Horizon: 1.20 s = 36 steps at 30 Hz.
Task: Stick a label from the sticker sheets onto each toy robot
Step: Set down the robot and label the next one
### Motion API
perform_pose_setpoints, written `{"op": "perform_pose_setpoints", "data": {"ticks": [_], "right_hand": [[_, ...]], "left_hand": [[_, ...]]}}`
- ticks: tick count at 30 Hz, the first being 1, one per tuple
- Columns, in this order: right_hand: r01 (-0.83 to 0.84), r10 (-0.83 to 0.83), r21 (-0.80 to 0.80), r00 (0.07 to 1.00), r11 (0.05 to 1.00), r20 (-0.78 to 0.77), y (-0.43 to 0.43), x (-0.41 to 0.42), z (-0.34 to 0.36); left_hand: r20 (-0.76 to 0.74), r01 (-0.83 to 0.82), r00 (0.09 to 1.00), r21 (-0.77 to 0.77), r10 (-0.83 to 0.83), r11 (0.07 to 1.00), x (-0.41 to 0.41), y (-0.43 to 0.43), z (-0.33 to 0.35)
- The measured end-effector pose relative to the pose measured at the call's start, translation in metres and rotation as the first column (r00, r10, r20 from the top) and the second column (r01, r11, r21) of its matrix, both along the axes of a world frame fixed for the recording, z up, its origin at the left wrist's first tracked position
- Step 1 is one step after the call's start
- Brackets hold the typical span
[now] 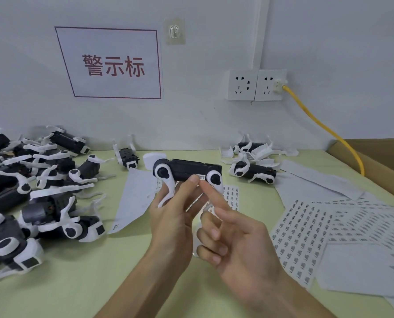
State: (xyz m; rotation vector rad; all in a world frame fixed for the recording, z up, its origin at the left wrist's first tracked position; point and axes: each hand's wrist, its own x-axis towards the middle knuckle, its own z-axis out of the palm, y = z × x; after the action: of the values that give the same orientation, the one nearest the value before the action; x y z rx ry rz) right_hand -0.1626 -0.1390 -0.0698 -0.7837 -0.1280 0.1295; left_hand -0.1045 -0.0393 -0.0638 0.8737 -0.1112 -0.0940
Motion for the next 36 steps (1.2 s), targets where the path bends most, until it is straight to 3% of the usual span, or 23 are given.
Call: {"op": "perform_pose_setpoints", "data": {"ticks": [11, 26, 32, 36], "right_hand": [[0.02, -0.018, 0.052, 0.999, 0.998, -0.043, 0.002, -0.003, 0.002], [0.062, -0.052, 0.105, 0.994, 0.993, -0.091, 0.003, -0.005, 0.005], [0.298, -0.294, 0.025, 0.95, 0.954, -0.101, -0.009, -0.004, 0.008], [0.479, -0.486, -0.174, 0.874, 0.86, 0.002, -0.016, 0.0, 0.01]], "left_hand": [[0.003, -0.156, 0.988, 0.071, 0.156, 0.985, 0.002, -0.004, -0.002], [-0.013, -0.228, 0.973, 0.08, 0.23, 0.97, 0.001, -0.006, -0.001], [0.035, -0.124, 0.992, 0.048, 0.122, 0.991, 0.007, 0.001, 0.007], [0.069, -0.028, 0.997, 0.085, 0.022, 0.996, 0.005, 0.0, 0.005]]}}
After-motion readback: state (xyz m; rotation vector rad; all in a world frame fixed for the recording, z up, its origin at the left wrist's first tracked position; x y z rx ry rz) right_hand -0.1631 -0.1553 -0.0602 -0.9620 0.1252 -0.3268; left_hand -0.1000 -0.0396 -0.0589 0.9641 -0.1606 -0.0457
